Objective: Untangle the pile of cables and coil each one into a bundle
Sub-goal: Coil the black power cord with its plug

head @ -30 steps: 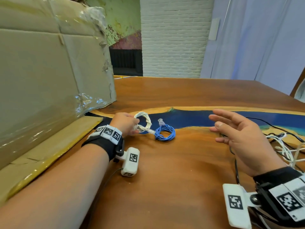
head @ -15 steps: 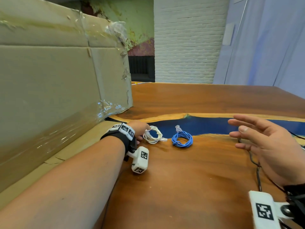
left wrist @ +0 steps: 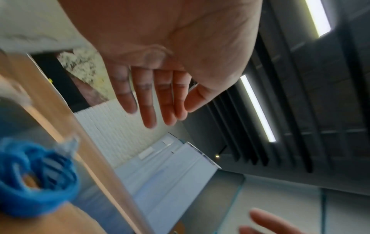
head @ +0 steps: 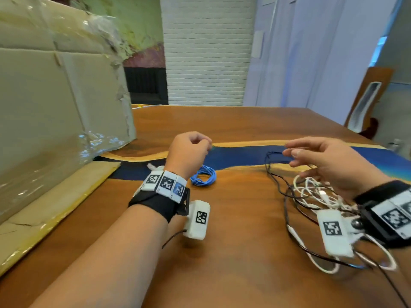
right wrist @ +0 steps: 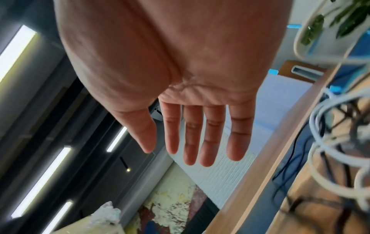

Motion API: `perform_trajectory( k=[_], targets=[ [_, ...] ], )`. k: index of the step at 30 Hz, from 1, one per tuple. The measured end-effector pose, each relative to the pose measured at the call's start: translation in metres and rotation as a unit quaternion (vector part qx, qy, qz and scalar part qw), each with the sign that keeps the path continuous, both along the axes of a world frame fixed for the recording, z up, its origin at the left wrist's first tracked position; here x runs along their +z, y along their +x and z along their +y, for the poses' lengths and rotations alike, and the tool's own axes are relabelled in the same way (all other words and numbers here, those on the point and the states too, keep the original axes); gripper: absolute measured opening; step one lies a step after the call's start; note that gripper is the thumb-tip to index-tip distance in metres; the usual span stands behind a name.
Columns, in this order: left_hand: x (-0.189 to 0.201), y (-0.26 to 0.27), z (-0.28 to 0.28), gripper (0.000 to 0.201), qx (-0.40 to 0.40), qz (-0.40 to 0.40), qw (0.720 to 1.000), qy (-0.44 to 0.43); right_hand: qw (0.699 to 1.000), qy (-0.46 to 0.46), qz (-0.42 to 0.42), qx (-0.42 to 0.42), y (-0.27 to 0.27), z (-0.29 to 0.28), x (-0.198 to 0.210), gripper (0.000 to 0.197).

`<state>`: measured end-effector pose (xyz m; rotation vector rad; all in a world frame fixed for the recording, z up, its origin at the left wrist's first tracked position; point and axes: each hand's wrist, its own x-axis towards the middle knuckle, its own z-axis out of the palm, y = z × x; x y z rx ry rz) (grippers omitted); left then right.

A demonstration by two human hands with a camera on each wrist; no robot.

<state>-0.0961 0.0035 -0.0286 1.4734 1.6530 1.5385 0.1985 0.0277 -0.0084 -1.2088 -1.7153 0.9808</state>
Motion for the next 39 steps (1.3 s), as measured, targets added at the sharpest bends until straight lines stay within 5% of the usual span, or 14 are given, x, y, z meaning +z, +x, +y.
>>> perform_trajectory(
  k=[4, 9, 12, 16, 18, 20, 23, 25, 28, 32, 36, 39],
  targets=[
    [-0.013, 0.046, -0.003, 0.027, -0.093, -0.026, 0.995, -0.022, 0.979, 0.017, -0.199, -0.042, 0.027, 0.011, 0.005, 0.017],
    [-0.027, 0.071, -0.007, 0.025, -0.137, -0.025, 0.989, -0.052, 0.878, 0.025, -0.476, -0.044, 0.056, 0.022, -0.004, 0.041],
    [-0.034, 0.065, -0.007, 0.024, -0.144, -0.029, 0.986, -0.075, 0.841, 0.016, -0.541, 0.004, 0.057, 0.028, -0.02, 0.054],
    [-0.041, 0.048, -0.006, 0.03, -0.122, -0.068, 0.988, -0.069, 0.807, 0.018, -0.591, 0.009, 0.052, 0.045, -0.036, 0.021],
    [-0.046, 0.04, -0.003, 0.034, -0.111, -0.09, 0.988, -0.066, 0.813, 0.028, -0.581, -0.014, 0.054, 0.053, -0.031, 0.013],
    [-0.049, 0.036, 0.0, 0.037, -0.1, -0.111, 0.987, -0.066, 0.856, 0.044, -0.512, -0.055, 0.064, 0.061, -0.013, 0.019],
    [-0.053, 0.035, 0.004, 0.033, -0.097, -0.136, 0.983, -0.073, 0.94, 0.057, -0.31, -0.131, 0.083, 0.067, 0.031, 0.027],
    [-0.054, 0.035, 0.005, 0.025, -0.109, -0.156, 0.979, -0.073, 0.967, 0.073, -0.173, -0.173, 0.093, 0.068, 0.067, 0.026],
    [-0.059, 0.034, 0.008, 0.022, -0.122, -0.162, 0.976, -0.075, 0.972, 0.106, -0.052, -0.201, 0.103, 0.064, 0.126, 0.022],
    [-0.055, 0.038, 0.009, 0.029, -0.117, -0.168, 0.975, -0.089, 0.952, 0.216, 0.003, -0.218, 0.096, 0.04, 0.212, 0.015],
    [-0.032, 0.061, -0.005, 0.026, -0.147, -0.126, 0.98, -0.045, 0.901, 0.358, -0.071, -0.234, 0.07, 0.004, 0.269, 0.026],
    [-0.001, 0.095, -0.015, 0.022, -0.195, -0.069, 0.978, 0.002, 0.916, 0.354, -0.107, -0.153, 0.041, -0.019, 0.275, 0.027]
  ],
)
